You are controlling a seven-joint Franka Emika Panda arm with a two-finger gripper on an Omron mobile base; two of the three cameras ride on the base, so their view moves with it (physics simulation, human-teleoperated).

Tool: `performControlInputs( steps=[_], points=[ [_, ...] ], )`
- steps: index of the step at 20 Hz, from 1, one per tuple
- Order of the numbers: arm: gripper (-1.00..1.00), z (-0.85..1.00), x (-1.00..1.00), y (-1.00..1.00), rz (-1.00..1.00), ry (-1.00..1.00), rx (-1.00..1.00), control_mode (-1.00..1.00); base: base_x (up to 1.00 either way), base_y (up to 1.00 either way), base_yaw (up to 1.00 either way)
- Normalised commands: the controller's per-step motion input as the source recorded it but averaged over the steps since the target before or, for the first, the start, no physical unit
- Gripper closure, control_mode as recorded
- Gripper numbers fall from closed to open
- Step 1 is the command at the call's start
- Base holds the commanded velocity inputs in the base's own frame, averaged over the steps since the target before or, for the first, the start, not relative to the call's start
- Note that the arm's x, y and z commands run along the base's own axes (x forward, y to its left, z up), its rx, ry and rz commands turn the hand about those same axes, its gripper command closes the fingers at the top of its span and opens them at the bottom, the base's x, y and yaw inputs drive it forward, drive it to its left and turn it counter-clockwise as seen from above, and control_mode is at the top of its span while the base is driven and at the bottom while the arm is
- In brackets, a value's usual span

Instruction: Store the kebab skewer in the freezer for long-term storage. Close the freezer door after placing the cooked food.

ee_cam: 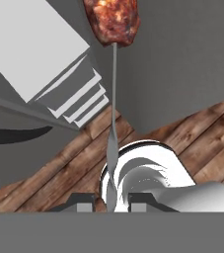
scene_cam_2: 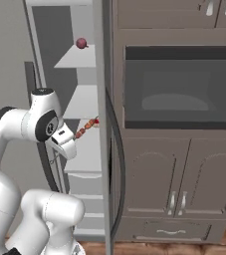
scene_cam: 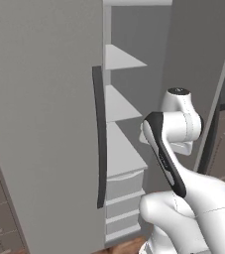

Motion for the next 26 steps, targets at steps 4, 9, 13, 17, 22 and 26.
performControlInputs(
  steps=[4,9,13,17,22,26],
  points=[
    [1.0,0.0,0.0,0.0,0.0,0.0,0.0,1.0,0.27,0.08,0.0],
    [1.0,0.0,0.0,0.0,0.0,0.0,0.0,1.0,0.18,0.02,0.0],
    [1.0,0.0,0.0,0.0,0.0,0.0,0.0,1.0,0.19,0.0,0.0],
    [1.0,0.0,0.08,0.0,0.0,0.0,0.0,-1.0,0.2,0.04,0.0],
    [1.0,0.0,0.15,0.0,0.01,0.0,0.0,-1.0,0.0,0.0,0.0],
    [1.0,0.0,0.51,0.17,0.08,0.0,0.0,-1.0,0.0,0.0,0.0]
  ],
)
